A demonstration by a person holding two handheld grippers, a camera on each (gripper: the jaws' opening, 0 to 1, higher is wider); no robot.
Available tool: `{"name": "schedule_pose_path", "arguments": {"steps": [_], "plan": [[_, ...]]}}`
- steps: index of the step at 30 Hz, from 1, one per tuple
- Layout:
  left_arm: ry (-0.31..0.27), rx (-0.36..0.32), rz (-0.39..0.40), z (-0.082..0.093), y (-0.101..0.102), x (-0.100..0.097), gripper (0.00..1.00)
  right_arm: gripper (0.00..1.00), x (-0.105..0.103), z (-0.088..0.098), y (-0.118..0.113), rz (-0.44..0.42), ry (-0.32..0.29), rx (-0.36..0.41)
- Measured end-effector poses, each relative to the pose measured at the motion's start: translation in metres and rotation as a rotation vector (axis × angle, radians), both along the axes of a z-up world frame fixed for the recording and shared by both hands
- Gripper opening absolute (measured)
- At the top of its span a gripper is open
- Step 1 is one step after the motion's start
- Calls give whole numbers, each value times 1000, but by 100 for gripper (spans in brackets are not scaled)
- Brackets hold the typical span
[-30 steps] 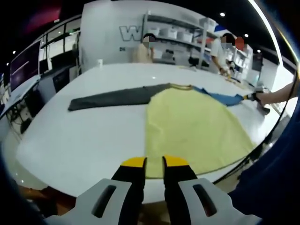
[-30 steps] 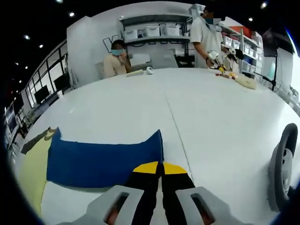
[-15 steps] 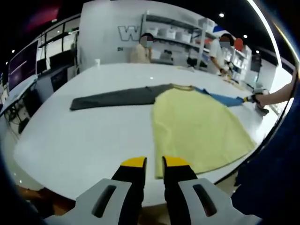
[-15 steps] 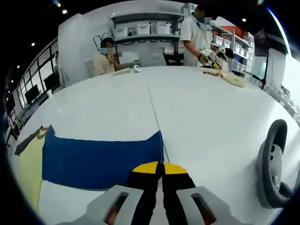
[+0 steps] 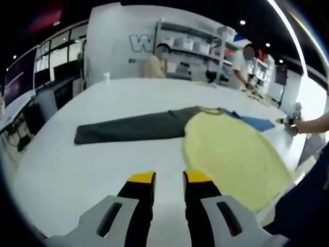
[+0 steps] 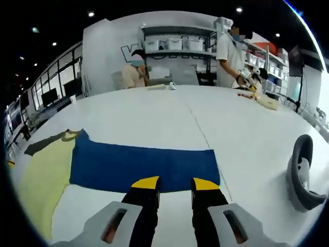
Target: Fold the garment on the visible template until the final outline fits inside the template.
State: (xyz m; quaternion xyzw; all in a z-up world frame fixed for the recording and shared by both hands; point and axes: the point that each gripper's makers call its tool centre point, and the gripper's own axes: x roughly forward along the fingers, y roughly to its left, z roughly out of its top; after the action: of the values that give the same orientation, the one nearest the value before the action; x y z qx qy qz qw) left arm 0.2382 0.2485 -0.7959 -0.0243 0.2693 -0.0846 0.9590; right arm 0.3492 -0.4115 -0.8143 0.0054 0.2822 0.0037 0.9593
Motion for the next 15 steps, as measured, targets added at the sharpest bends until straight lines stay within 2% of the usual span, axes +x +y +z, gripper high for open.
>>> {"name": "schedule_pose_path", "arguments": {"steps": [2,3,7,10,12,15], "plan": [[9,19,37,-6,16,22,26,22,1,-2,11,-3,11,9],[14,38,52,-3,17,34,28,22,2,-2,17,-1,8,15],[7,40,128,-9,39,65,29,22,7,2,34,21,4,9],[30,49,173,-20,57,90,30,24,10,2,38,33,-4,14],[28,60,186,-21,61,100,30,25,11,0,43,32,3,18],[15,71,212,-25,77,122,30,23,19,-6,40,11,8,4]]}}
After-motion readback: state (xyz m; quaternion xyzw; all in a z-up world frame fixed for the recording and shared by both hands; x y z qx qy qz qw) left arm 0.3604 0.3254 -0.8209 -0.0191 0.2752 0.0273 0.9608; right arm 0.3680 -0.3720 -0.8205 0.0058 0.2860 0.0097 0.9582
